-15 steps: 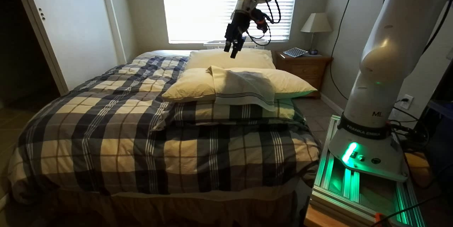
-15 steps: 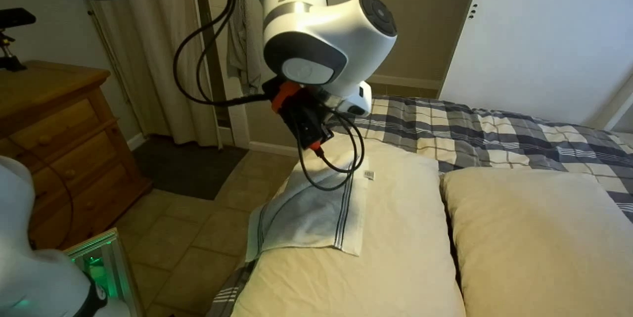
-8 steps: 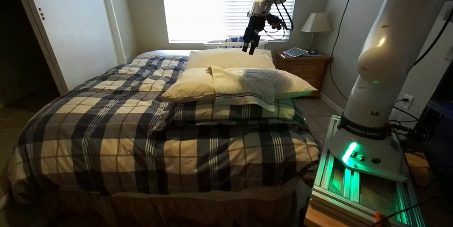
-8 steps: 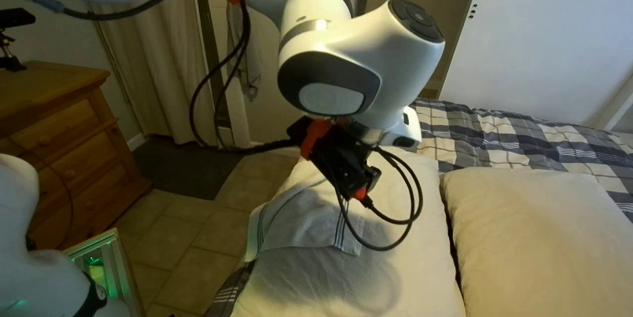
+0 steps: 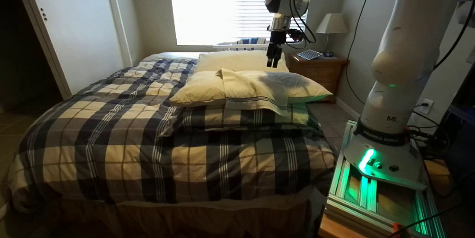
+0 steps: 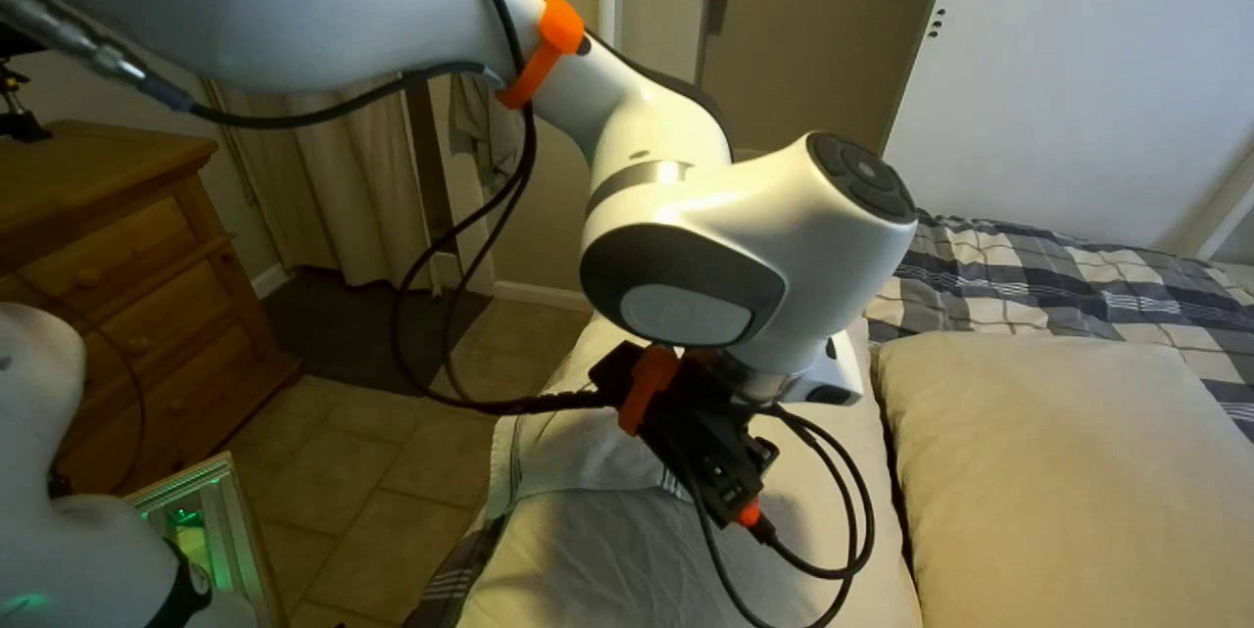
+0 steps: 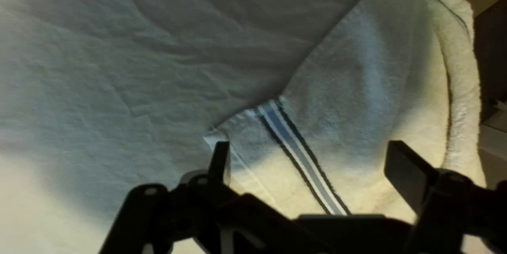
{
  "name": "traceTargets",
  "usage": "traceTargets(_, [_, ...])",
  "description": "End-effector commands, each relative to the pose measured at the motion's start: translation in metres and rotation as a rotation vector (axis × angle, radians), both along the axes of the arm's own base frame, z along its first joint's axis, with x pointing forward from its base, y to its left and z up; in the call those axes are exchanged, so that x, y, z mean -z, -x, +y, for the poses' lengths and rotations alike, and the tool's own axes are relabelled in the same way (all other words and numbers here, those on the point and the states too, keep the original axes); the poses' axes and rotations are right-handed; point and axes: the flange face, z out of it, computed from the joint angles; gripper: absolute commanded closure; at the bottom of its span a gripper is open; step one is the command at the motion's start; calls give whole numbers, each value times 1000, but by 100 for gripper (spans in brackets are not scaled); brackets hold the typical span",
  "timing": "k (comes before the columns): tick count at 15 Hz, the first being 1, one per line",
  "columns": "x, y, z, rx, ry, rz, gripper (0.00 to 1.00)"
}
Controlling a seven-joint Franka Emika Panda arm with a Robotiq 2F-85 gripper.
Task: Unfold the towel on the pillow
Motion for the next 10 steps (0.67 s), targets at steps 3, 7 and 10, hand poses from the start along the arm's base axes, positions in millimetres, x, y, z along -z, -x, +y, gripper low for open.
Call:
traceTargets(3, [33, -1, -14, 7, 40, 14, 0])
traceTargets(7, [47, -5, -13, 20, 31, 36, 0])
traceTargets(10, [47, -8, -14, 21, 32, 22, 26])
